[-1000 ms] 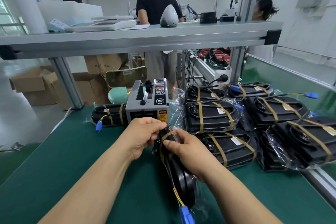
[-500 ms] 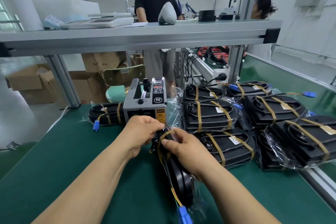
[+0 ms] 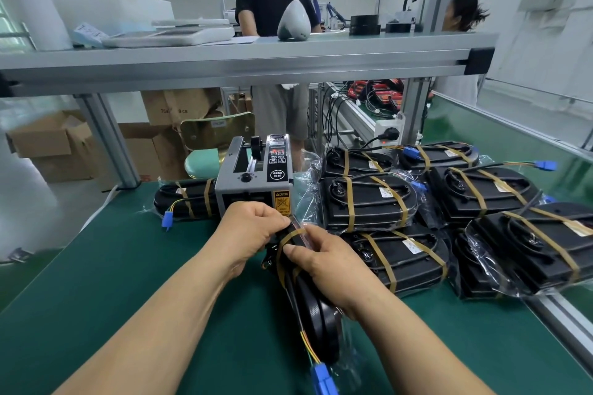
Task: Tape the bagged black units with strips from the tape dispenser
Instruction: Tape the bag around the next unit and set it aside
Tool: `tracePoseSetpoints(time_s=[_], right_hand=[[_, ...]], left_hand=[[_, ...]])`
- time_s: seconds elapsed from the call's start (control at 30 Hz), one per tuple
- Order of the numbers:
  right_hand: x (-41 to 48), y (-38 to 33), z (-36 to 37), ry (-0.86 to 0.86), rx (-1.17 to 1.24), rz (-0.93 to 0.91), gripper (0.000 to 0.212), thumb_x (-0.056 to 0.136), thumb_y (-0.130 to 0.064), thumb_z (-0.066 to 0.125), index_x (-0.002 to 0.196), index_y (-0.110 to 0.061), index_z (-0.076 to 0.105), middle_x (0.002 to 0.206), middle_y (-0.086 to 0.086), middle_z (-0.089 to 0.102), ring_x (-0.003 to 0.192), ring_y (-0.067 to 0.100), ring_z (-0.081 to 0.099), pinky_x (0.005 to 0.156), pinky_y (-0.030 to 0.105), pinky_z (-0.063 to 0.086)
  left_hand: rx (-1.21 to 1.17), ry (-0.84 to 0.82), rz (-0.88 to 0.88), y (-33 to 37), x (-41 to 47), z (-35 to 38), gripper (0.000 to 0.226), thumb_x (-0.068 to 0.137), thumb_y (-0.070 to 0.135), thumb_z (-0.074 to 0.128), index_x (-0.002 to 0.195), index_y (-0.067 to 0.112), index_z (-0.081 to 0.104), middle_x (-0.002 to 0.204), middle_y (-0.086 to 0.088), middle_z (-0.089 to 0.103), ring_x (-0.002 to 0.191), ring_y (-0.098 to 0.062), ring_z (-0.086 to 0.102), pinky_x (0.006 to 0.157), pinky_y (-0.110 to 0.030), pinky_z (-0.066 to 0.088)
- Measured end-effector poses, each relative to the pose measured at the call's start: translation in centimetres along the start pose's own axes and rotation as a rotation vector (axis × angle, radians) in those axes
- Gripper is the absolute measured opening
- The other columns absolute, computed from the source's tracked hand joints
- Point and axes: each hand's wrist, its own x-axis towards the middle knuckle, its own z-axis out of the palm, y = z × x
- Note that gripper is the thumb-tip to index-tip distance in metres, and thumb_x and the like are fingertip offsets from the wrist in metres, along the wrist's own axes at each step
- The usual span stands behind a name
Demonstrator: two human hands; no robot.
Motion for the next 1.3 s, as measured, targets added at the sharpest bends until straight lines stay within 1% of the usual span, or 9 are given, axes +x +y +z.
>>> tracePoseSetpoints(time_s=[0.2,0.37,0.67,0.83,0.9,0.97,1.03,1.13,1.3], right_hand=[[0.0,0.0,0.0,0.004,-0.004,-0.006,0.012,0.093,-0.025,0.065,0.105,-0.025,0.067,0.098,0.005,0.075,0.094,0.024,0.071,0.086,0.037,0.056],[0.0,-0.1,-0.1,0.011,-0.066,-0.016,0.013,0.093,-0.029,0.064,0.105,-0.028,0.066,0.098,-0.001,0.074,0.092,0.018,0.07,0.085,0.033,0.055],[0.0,-0.5,0.0,-0.005,-0.139,-0.018,0.029,0.092,-0.031,0.065,0.121,-0.032,0.062,0.108,-0.006,0.071,0.099,0.012,0.067,0.095,0.035,0.053],[0.2,-1.1,-0.5,-0.106,-0.168,0.04,0.047,0.077,-0.037,0.08,0.119,-0.031,0.06,0.108,-0.005,0.072,0.101,0.015,0.068,0.097,0.04,0.054],[0.4,-1.7,-1.1,-0.166,-0.189,0.061,0.051,0.07,-0.038,0.086,0.114,-0.031,0.062,0.103,-0.009,0.073,0.097,0.009,0.069,0.087,0.032,0.057],[0.4,-2.3,-1.6,-0.201,-0.133,0.052,0.035,0.071,-0.028,0.088,0.097,-0.028,0.065,0.08,-0.011,0.074,0.074,0.006,0.071,0.061,0.023,0.056],[0.3,-2.7,-1.9,-0.199,-0.091,0.055,0.032,0.07,-0.017,0.085,0.095,-0.021,0.065,0.072,-0.005,0.072,0.066,0.012,0.071,0.055,0.028,0.057],[-0.8,-2.9,-1.8,-0.136,-0.043,-0.003,0.044,0.064,-0.013,0.084,0.103,-0.018,0.065,0.08,0.001,0.073,0.072,0.017,0.069,0.075,0.039,0.06],[-2.8,-3.3,-1.7,0.208,-0.086,-0.254,0.049,0.069,-0.026,0.081,0.104,-0.053,0.059,0.085,-0.018,0.073,0.064,-0.001,0.065,0.066,0.014,0.052]], left_hand=[[0.086,0.12,0.088,-0.6,-0.1,0.2,0.01,0.078,0.014,0.078,0.078,0.015,0.068,0.066,0.0,0.064,0.061,-0.012,0.058,0.062,-0.027,0.049],[-0.095,0.126,-0.043,-1.1,0.0,1.2,0.013,0.085,0.017,0.072,0.076,0.01,0.067,0.045,0.008,0.056,0.034,-0.002,0.046,0.037,-0.014,0.036],[-0.106,0.029,-0.153,-0.6,-0.8,0.7,0.023,0.073,0.028,0.085,0.082,0.016,0.068,0.059,0.002,0.069,0.045,-0.009,0.06,0.042,-0.02,0.044],[-0.038,0.111,-0.035,-0.4,-2.0,0.9,0.019,0.074,0.02,0.084,0.081,0.009,0.07,0.067,-0.001,0.068,0.051,-0.003,0.061,0.047,-0.017,0.047],[-0.013,0.122,0.046,-0.4,-3.1,1.2,0.013,0.076,0.019,0.083,0.076,0.014,0.071,0.068,0.001,0.069,0.058,-0.003,0.063,0.052,-0.017,0.05],[0.021,0.138,0.141,-0.2,-4.2,1.6,0.011,0.08,0.019,0.079,0.072,0.021,0.073,0.076,0.001,0.071,0.072,-0.01,0.067,0.067,-0.027,0.056],[0.092,0.168,0.232,0.0,-4.9,1.8,0.016,0.085,0.021,0.073,0.071,0.028,0.074,0.081,0.008,0.069,0.08,-0.012,0.066,0.076,-0.033,0.054],[0.031,0.109,0.271,0.6,-5.7,1.4,0.015,0.087,0.024,0.071,0.074,0.032,0.076,0.062,0.014,0.062,0.058,-0.003,0.056,0.061,-0.023,0.048],[-0.41,0.369,-0.118,-0.1,-2.5,-1.0,0.016,0.092,0.023,0.066,0.079,0.014,0.072,0.061,0.004,0.06,0.047,-0.005,0.047,0.04,-0.016,0.037]])
